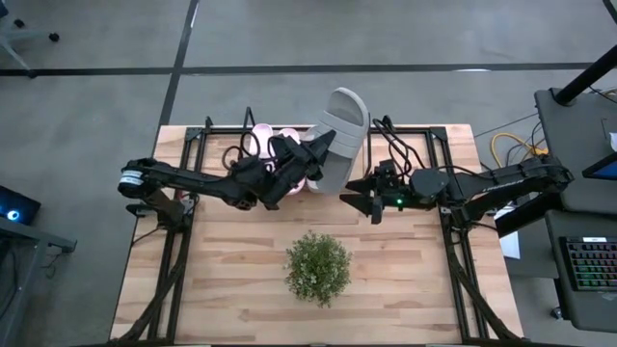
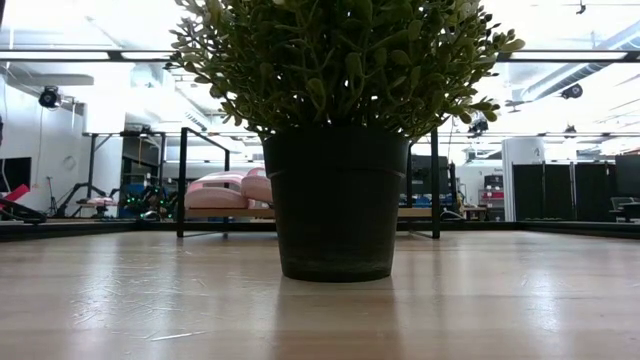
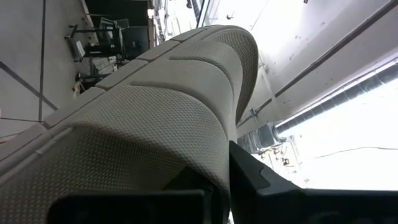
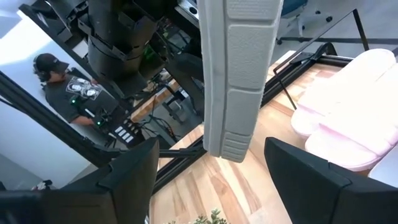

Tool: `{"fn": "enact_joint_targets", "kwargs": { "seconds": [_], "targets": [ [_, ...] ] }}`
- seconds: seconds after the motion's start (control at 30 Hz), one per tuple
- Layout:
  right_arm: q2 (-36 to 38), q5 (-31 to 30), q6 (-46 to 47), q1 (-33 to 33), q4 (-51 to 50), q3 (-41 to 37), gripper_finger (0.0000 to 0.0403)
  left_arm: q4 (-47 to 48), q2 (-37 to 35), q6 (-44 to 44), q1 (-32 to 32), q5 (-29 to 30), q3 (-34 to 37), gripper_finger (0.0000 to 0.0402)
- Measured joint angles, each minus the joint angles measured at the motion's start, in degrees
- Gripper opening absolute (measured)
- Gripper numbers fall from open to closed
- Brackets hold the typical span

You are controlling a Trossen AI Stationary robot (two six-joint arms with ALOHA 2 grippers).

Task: Pick and place slides into the shelf
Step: Put the gray slide on the shelf

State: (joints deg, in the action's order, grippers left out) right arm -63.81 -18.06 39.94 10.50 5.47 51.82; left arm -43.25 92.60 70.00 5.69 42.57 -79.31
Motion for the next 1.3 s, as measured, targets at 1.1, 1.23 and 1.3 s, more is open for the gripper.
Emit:
{"fn": "enact_joint_targets", "kwargs": {
  "seconds": [1.1,1.23,1.3],
  "targets": [
    [-8.2,3.5,-0.6,-3.8,9.7,0.0,0.0266,0.4,0.0,0.1,-0.8,-1.0,-0.5,0.0],
    [-8.3,3.5,-0.6,-4.3,9.8,0.1,0.026,0.4,0.0,0.1,-0.8,-1.9,-0.4,0.0],
    [-8.2,3.5,-0.6,-4.8,9.8,0.1,0.0256,0.4,0.0,0.1,-0.8,-2.0,-0.4,0.0]
  ]
}}
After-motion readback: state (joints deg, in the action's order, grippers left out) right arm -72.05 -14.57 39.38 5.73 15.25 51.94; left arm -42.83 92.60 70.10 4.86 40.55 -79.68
